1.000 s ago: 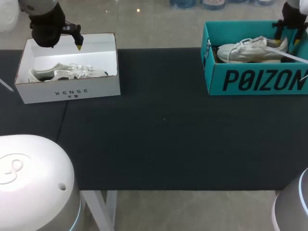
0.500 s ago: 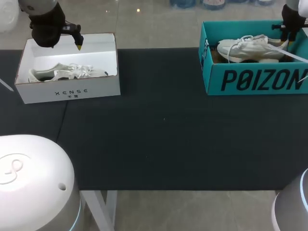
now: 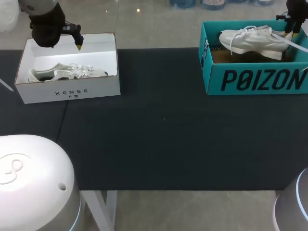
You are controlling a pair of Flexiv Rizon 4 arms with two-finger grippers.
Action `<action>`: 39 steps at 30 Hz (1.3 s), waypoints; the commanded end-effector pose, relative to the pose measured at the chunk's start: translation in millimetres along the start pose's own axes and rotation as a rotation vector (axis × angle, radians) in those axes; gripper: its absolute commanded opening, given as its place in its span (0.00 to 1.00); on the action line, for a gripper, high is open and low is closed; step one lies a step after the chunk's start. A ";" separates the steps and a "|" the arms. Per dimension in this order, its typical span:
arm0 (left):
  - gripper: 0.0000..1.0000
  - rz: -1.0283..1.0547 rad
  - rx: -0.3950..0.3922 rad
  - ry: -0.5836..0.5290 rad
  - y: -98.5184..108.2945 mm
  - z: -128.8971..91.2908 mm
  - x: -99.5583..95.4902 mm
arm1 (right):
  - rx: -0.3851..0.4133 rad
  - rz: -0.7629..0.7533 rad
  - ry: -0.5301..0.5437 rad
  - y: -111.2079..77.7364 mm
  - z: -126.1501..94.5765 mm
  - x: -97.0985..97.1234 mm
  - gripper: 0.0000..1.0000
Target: Take the shoe out of the shoebox, open the shoe tongue, remove and reinsert the insole, then place the shoe into the shoebox
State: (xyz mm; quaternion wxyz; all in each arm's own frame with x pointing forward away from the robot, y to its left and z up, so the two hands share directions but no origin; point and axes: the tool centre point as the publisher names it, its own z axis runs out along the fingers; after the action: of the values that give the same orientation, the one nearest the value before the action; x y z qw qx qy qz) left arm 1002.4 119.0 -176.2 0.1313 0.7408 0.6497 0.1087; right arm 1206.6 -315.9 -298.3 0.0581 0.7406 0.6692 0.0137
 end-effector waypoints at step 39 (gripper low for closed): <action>1.00 0.001 -0.001 0.001 -1.0 -0.6 0.4 | -0.315 0.037 -0.109 -238.9 -178.4 69.5 0.00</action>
State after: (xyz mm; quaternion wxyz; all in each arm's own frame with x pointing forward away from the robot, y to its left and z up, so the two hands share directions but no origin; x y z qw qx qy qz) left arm 1002.4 119.1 -176.2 0.1313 0.7408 0.6498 0.1088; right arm 1031.9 -225.4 -143.5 0.0594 0.7595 0.6457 -0.0513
